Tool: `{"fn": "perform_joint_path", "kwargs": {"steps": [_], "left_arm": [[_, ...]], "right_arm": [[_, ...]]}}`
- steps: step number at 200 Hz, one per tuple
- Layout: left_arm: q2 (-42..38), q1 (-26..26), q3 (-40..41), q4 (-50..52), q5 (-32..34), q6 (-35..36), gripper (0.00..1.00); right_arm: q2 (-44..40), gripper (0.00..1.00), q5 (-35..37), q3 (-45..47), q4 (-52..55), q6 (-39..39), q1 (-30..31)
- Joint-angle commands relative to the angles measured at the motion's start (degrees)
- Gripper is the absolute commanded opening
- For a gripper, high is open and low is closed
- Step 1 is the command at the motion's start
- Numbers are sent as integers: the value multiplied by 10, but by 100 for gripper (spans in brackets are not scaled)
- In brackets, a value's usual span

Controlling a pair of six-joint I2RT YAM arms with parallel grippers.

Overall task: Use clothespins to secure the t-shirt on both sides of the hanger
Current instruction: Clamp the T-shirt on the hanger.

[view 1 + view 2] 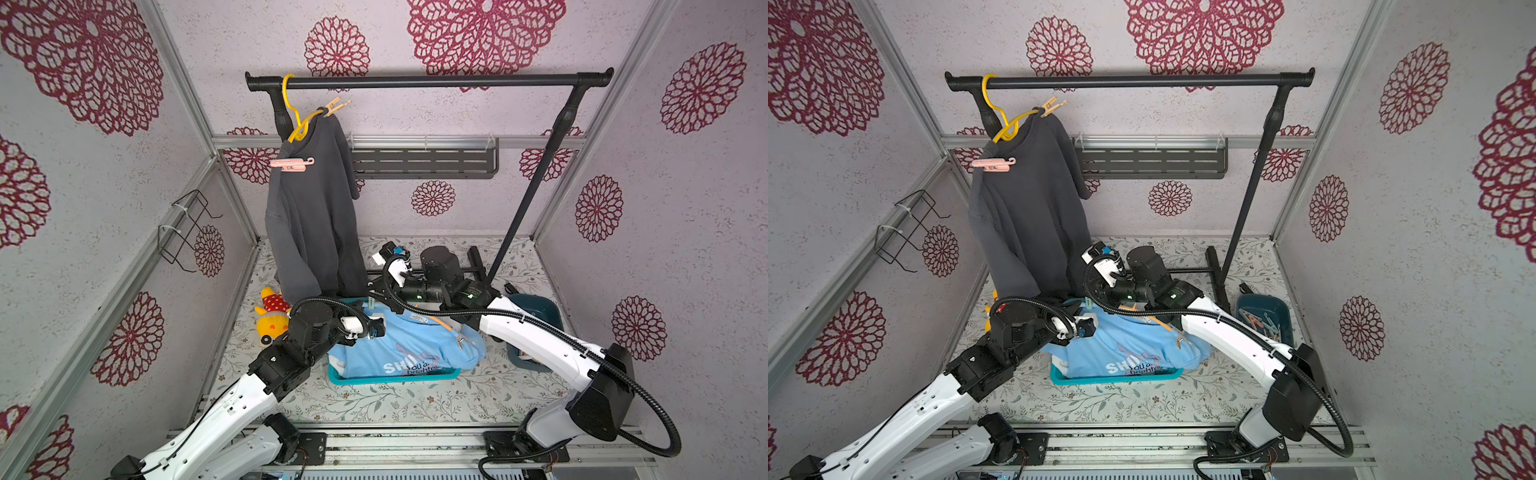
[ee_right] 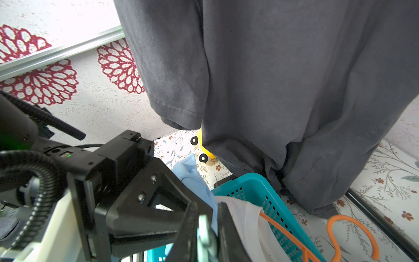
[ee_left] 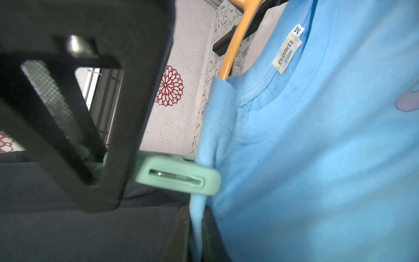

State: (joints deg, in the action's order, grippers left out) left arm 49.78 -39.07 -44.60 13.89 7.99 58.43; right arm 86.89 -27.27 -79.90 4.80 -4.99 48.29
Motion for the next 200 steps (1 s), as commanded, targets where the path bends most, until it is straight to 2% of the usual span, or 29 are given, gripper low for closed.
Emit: {"fn": "perform_joint_path", "kwargs": {"steps": [1, 39, 67, 91, 138, 200], "left_arm": [[-13, 4, -1, -67, -8, 24, 0], [-6, 4, 1, -64, -1, 31, 0], [-5, 4, 1, -61, -7, 26, 0], [-3, 4, 1, -61, -2, 26, 0], [0, 4, 3, -47, 2, 26, 0], [2, 4, 7, -32, 24, 19, 0]], "right_arm": [[-2, 13, 5, -12, 36, -13, 13], [-13, 21, 18, -22, 36, -7, 14], [-20, 33, 35, -22, 38, -3, 13], [-23, 34, 32, -27, 41, -1, 11], [-34, 44, 58, -34, 28, -6, -3], [-68, 49, 152, -41, 25, -23, -14]]}}
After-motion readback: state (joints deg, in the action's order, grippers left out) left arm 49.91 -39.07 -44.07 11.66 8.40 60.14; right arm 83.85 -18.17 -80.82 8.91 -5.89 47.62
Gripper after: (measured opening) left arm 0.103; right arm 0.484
